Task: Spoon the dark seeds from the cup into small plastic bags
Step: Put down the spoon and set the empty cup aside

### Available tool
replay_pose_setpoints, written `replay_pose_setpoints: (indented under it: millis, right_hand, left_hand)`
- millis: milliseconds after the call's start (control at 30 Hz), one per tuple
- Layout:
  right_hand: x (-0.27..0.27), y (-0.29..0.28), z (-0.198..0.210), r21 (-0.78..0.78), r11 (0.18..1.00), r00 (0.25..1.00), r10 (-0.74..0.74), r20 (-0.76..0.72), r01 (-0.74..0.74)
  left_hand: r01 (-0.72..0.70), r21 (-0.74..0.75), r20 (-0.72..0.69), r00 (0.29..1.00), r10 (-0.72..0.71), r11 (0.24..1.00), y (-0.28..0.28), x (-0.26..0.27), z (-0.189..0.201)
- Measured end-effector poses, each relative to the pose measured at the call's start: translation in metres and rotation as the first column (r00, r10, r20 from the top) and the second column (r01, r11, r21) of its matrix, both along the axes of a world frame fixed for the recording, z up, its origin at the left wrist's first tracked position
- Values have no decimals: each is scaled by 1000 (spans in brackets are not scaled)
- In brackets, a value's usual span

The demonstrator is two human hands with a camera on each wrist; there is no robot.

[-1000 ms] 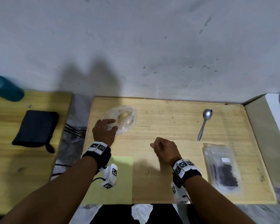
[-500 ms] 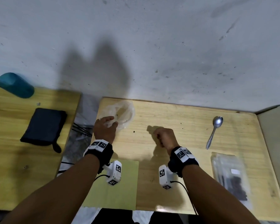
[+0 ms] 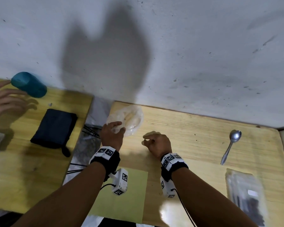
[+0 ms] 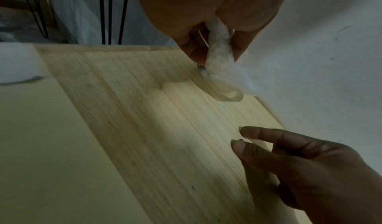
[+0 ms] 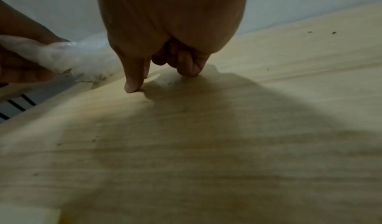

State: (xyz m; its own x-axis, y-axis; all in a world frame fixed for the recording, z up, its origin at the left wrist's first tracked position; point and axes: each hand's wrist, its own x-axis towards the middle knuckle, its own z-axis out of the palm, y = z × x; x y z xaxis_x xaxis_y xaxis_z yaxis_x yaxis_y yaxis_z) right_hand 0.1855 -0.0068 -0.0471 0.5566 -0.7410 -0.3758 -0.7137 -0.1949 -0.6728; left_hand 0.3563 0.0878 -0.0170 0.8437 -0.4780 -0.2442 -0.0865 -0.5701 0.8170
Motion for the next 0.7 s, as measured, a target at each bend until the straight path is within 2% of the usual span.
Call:
replay_pose_setpoints:
  millis: [133,300,367,400,433,500,567,600,633,700]
  right_hand:
    - [-1,1,-1,-57,998,1000,16,-17,-17]
    - [3,1,0,-169,977,986,112,-124,-132]
    - [2,3,-1,-88,996,999,9,-33,-12]
    - [-2,2,-1,17,992,990,-122,65,121]
    - [-5,2,1,171,950,945,-288,155,261]
    - [-17,0,9,505,753,783,-583,218,420]
    - [-36,-1,23,732,528,639,-751,164,431]
    - [-47,-2,29,783,456,593,-793,141,423]
    - [-60,-2,36,804,419,557,-820,134,423]
    - [-81,0,45,773,431,549,-826,131,465]
  left_hand:
    - [25,20,-10,1000,-25,999,1,3,-1]
    - [26,43,24,999,-28,999,2,2,1]
    - [28,57,34,999,-30,998,2,0,4]
    - [30,54,32,999,-32,998,2,-3,6]
    - [37,55,31,999,-39,998,2,-5,7]
    - [69,67,41,997,-72,995,-1,-12,11]
    - [113,60,38,993,-116,992,-5,-22,13]
    - [140,64,38,989,-143,988,-7,-28,15]
    - [175,73,38,983,-178,982,-11,-36,16]
    - [249,80,29,967,-252,965,-15,-52,19]
